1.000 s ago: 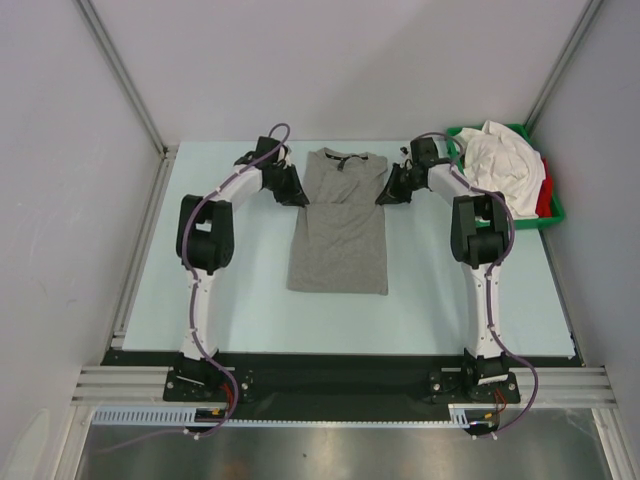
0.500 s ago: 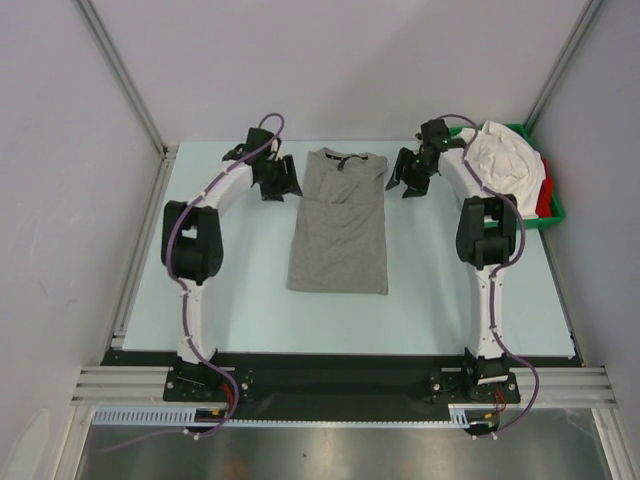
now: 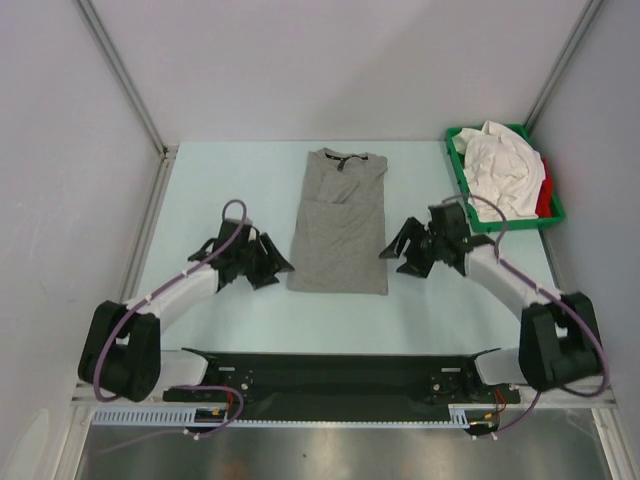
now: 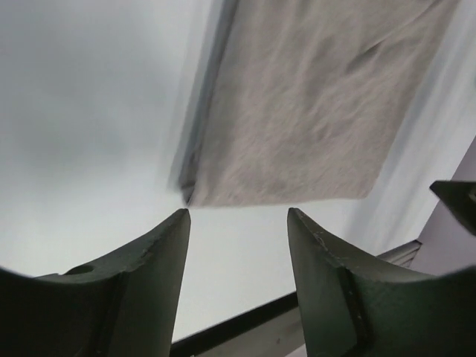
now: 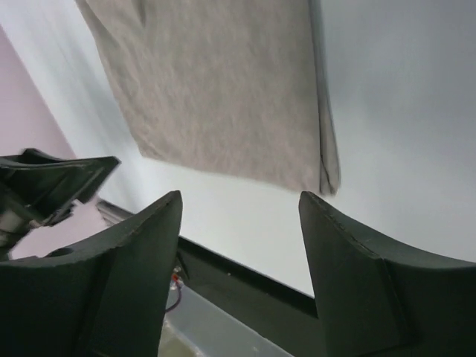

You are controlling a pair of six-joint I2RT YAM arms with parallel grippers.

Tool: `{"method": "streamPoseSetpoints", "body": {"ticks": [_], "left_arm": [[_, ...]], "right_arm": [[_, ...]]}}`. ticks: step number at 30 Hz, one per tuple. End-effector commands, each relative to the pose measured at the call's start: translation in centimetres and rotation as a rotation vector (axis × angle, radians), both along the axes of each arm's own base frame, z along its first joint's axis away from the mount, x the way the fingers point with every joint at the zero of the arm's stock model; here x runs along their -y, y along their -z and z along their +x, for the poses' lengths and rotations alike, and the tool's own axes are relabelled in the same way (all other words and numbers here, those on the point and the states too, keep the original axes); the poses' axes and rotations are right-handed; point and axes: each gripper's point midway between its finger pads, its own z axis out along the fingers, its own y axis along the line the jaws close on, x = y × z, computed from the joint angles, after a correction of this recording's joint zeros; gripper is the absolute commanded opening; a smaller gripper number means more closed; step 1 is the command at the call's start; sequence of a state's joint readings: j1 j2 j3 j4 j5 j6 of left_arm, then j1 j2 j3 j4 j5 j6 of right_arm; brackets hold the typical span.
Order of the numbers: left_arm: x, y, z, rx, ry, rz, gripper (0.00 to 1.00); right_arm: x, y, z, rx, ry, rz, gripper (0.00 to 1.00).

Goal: Fold and stack the t-shirts
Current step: Fold the tshirt

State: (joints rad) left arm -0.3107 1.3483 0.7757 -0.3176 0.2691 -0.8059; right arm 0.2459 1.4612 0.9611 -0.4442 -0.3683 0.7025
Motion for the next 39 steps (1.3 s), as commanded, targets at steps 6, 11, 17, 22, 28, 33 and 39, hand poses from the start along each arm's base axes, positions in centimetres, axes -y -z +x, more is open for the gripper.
{"method": "streamPoseSetpoints", "body": {"ticks": [6,11,17,22,28,33,39], "left_arm": [[0.6,0.8,-3.2,-0.026,-0.266,-0.217,0.65],[0.9,2.8,-4.0,-0.089,-0.346,-0.229,0.66],[0.9,5.4,-4.4,-0.165,-0.382,-0.202,0.63],[1.0,6.3,-3.8,-0.185,-0.389,-0.173,0.62],[1.2,7.7,-3.9,-0.244,-0.396,-0.152,0.55],[0.8,8.6,-4.1,-0.271,-0.404,-0.118,0.52],[0.4,9.0,-4.5,-0.289,-0.416,-0.092,0.49]], "right_arm": [[-1.1,2.0,-5.7,0.037,0.371,0.266,0.59],[-0.4,3.7,-6.9,-0.008,0.492,0.289,0.59],[-1.1,5.8,-7.3,-0.021,0.525,0.287,0.63],[-0.8,7.1,-6.8,-0.032,0.581,0.256,0.61],[-1.0,8.7,-6.6,-0.085,0.611,0.227,0.57],[-0.7,9.7,-7.3,-0.128,0.633,0.202,0.53],[-0.3,10.4,-7.8,-0.156,0.669,0.182,0.51]]}}
